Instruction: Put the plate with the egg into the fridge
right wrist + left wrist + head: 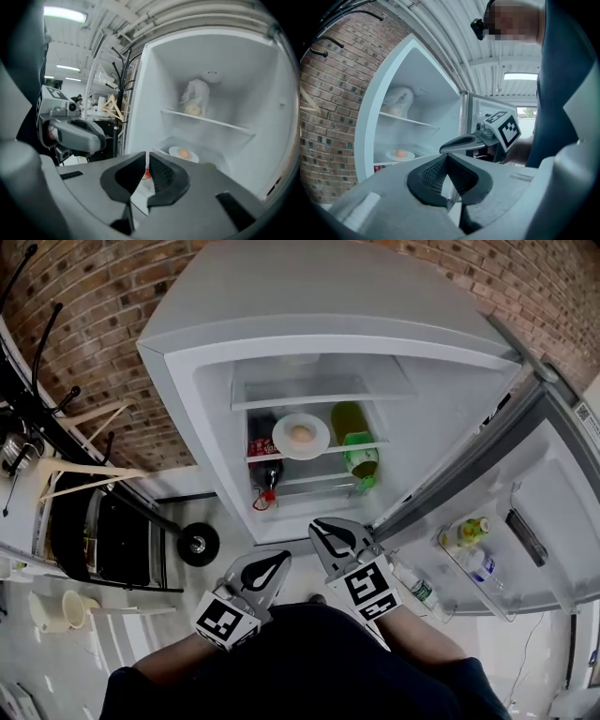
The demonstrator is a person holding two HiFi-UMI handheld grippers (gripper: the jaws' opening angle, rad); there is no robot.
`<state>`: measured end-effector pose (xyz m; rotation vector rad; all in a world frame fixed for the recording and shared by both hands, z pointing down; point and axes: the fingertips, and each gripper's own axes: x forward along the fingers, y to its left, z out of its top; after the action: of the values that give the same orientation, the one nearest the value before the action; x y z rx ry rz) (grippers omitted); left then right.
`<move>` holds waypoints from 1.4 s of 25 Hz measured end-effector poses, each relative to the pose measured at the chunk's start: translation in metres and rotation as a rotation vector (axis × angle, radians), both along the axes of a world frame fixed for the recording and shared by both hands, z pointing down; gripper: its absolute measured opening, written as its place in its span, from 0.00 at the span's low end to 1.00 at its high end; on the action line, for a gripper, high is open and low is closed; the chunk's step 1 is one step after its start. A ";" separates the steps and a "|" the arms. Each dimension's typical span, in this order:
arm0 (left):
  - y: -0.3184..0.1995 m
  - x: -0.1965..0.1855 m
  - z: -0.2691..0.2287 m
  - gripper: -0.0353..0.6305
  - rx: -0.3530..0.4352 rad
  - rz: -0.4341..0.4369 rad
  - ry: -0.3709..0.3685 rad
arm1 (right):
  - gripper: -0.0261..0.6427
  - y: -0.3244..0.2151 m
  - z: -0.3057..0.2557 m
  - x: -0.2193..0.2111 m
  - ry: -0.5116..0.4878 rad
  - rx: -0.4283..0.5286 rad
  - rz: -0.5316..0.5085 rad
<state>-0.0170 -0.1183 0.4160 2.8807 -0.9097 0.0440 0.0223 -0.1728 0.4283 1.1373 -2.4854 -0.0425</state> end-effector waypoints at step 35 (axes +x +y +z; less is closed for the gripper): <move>0.008 0.022 -0.007 0.05 0.015 0.046 0.005 | 0.06 0.048 0.001 -0.009 -0.232 0.005 -0.059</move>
<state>0.0046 -0.1101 0.4093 2.9140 -0.8462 0.0336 0.0137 -0.1243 0.4298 1.1268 -2.7230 0.0701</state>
